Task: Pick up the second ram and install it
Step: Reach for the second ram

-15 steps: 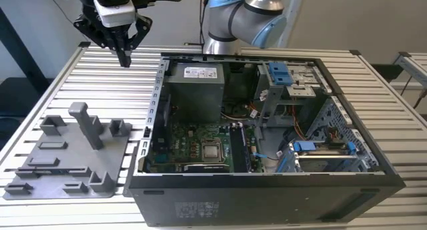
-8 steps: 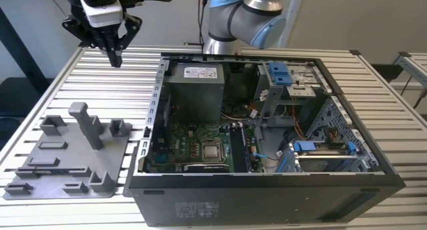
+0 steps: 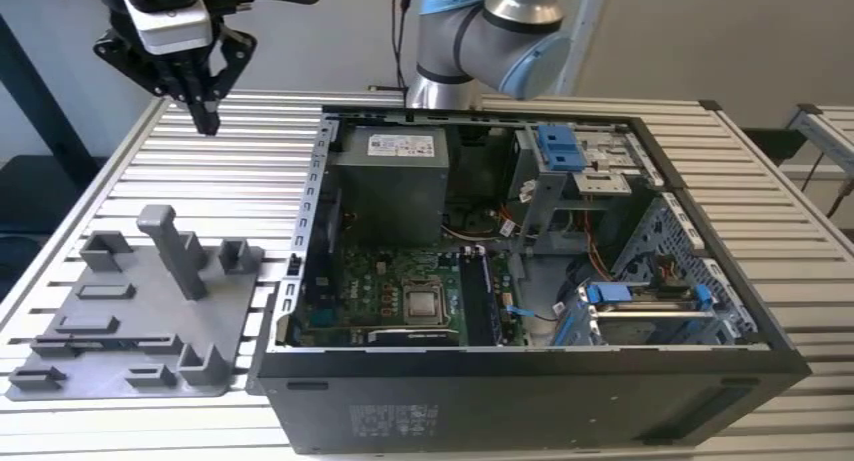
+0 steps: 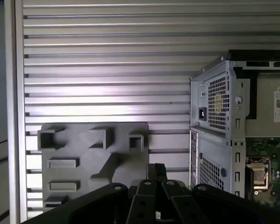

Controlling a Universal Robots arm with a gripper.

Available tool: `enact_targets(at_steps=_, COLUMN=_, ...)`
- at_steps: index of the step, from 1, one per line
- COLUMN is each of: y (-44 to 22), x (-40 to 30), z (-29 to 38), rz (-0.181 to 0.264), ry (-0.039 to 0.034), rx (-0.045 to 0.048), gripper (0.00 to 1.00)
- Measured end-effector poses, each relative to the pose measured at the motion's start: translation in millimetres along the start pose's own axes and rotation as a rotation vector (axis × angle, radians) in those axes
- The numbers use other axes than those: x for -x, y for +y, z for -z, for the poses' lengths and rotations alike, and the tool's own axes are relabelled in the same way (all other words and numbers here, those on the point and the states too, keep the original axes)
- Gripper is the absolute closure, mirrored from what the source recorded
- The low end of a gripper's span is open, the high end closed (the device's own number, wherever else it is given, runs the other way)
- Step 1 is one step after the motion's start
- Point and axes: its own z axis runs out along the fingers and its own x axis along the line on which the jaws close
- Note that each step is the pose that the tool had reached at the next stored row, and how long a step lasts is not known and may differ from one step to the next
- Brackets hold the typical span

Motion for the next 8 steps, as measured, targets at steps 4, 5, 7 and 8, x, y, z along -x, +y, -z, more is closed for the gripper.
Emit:
enact_targets(at_steps=4, y=-0.4, x=-13.2, z=0.0, rz=0.005, ry=0.0002, rx=0.0006, gripper=0.89)
enact_targets(at_steps=5, y=-0.5, x=-16.3, z=0.0, rz=0.007, ry=0.0003, rx=0.0007, gripper=0.89)
enact_targets(at_steps=7, y=-0.6, x=-22.6, z=0.1, rz=0.009, ry=0.0006, rx=0.0014, gripper=0.89)
enact_targets(at_steps=8, y=-0.7, x=-25.8, z=0.1, rz=0.010, ry=0.0006, rx=0.0017, gripper=0.89)
